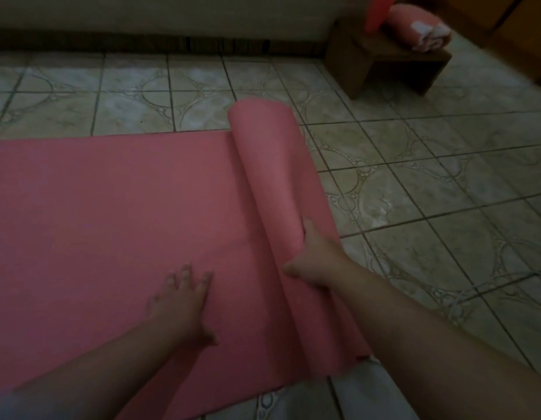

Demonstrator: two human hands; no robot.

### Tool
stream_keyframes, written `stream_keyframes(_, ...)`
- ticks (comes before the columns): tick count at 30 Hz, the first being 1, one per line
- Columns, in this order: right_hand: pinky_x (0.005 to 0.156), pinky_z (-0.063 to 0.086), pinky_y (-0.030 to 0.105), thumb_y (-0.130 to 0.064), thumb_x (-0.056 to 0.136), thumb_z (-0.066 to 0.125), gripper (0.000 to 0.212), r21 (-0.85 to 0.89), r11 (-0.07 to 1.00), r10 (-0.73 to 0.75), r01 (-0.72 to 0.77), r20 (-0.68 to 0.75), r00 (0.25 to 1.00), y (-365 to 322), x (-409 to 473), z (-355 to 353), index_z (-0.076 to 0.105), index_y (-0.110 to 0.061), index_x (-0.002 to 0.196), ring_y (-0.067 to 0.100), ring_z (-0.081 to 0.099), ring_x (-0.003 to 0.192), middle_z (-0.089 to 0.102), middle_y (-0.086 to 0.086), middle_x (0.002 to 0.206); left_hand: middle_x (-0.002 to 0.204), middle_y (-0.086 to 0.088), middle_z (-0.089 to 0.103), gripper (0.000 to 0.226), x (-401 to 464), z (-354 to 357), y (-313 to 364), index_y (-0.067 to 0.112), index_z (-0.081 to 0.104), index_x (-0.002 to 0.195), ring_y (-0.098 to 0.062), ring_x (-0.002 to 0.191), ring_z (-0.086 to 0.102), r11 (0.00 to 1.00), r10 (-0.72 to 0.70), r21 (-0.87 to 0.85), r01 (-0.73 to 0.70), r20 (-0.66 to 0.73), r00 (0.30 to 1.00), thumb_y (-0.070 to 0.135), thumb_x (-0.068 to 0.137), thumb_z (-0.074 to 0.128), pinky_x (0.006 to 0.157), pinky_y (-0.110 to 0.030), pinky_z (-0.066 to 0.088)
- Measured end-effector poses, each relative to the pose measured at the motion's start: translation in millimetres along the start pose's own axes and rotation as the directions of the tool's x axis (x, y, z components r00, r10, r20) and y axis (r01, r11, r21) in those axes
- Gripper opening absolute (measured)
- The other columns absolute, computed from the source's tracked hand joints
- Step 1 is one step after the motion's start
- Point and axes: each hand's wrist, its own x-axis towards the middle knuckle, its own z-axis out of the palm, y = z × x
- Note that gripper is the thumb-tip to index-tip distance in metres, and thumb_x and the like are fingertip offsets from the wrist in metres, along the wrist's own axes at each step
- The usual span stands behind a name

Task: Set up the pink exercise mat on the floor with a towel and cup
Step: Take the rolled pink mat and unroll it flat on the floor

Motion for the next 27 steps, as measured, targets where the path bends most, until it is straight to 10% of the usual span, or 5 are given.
stream_keyframes(12,0.105,0.04,0.045,-0.025,0.057,0.082,0.118,0.009,0.958,0.285,-0.287,-0.162,0.945,43.0,2.5,-69.0,0.009,-0.023,0.151,0.035,0.039,0.132,0.033,0.016,0.148,0.157,-0.01,-0.02,0.137,0.4,-2.7,0.3,0.034,-0.012,0.146,-0.038,0.145,-0.006,1.0,-0.007,-0.004,0.007,0.012,1.0,0.072,0.047,0.074,0.109,-0.06,0.026)
stream_keyframes(20,0.112,0.014,0.059,-0.071,0.054,0.071,0.129,-0.333,0.923,0.103,-0.192,-0.269,0.958,32.8,-13.3,-7.0,-0.003,-0.024,0.15,0.033,0.001,0.147,0.0,0.016,0.159,0.157,-0.012,-0.02,0.135,-4.3,-8.8,4.5,0.033,-0.012,0.147,-0.038,0.144,-0.007,1.0,-0.005,-0.016,0.005,0.027,1.0,0.066,0.05,0.077,0.108,-0.06,0.027)
stream_keyframes(27,0.104,-0.004,0.071,-0.051,0.076,0.061,0.103,-0.655,0.755,-0.187,0.036,-0.161,0.969,29.9,-35.1,53.0,-0.007,-0.03,0.149,0.043,-0.021,0.141,-0.028,0.021,0.154,0.157,-0.011,-0.02,0.135,-3.7,-7.2,0.4,0.035,-0.013,0.147,-0.038,0.145,-0.006,1.0,0.009,-0.014,-0.009,0.007,1.0,0.07,0.049,0.075,0.111,-0.057,0.026)
